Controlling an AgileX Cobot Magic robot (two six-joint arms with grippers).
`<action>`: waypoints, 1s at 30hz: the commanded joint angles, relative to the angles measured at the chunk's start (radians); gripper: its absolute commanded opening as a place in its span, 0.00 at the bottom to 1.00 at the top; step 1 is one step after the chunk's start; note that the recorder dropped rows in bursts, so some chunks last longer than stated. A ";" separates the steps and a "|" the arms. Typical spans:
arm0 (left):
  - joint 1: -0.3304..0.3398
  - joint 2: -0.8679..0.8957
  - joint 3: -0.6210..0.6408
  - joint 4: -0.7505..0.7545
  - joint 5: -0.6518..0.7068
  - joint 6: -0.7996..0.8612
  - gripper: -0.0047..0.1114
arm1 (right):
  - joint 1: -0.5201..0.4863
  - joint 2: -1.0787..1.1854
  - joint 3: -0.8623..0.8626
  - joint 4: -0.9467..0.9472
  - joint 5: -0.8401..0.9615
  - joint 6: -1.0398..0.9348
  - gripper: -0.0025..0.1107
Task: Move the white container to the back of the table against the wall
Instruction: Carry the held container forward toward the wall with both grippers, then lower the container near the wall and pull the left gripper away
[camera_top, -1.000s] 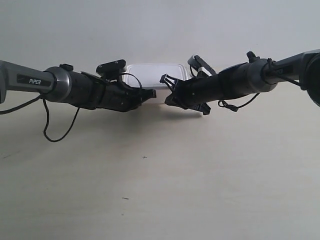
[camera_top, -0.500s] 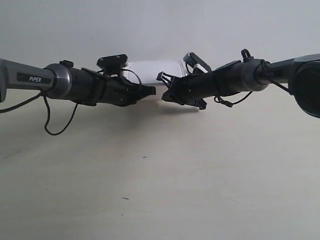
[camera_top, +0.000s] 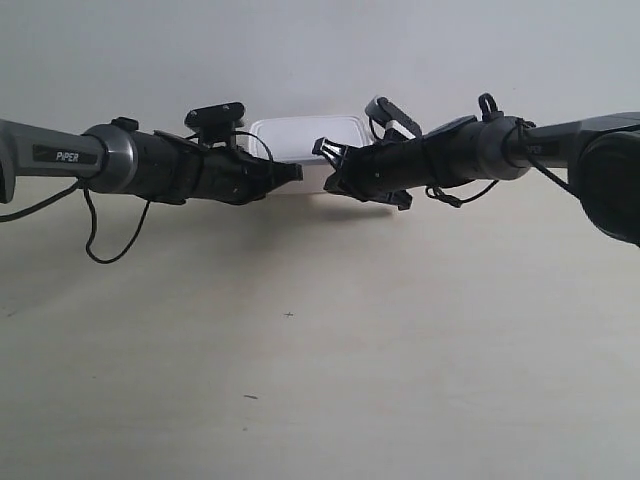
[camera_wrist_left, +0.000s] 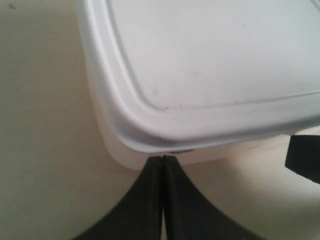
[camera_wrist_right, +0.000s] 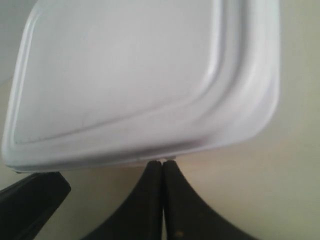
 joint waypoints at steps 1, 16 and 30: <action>0.011 0.020 -0.038 -0.002 0.020 0.006 0.04 | -0.004 0.006 -0.033 -0.031 -0.019 0.004 0.02; 0.013 0.036 -0.074 0.004 0.037 0.060 0.04 | -0.020 0.056 -0.137 -0.168 0.024 0.003 0.02; 0.019 -0.258 0.225 0.006 0.039 0.004 0.04 | -0.022 0.066 -0.162 -0.208 0.017 -0.133 0.02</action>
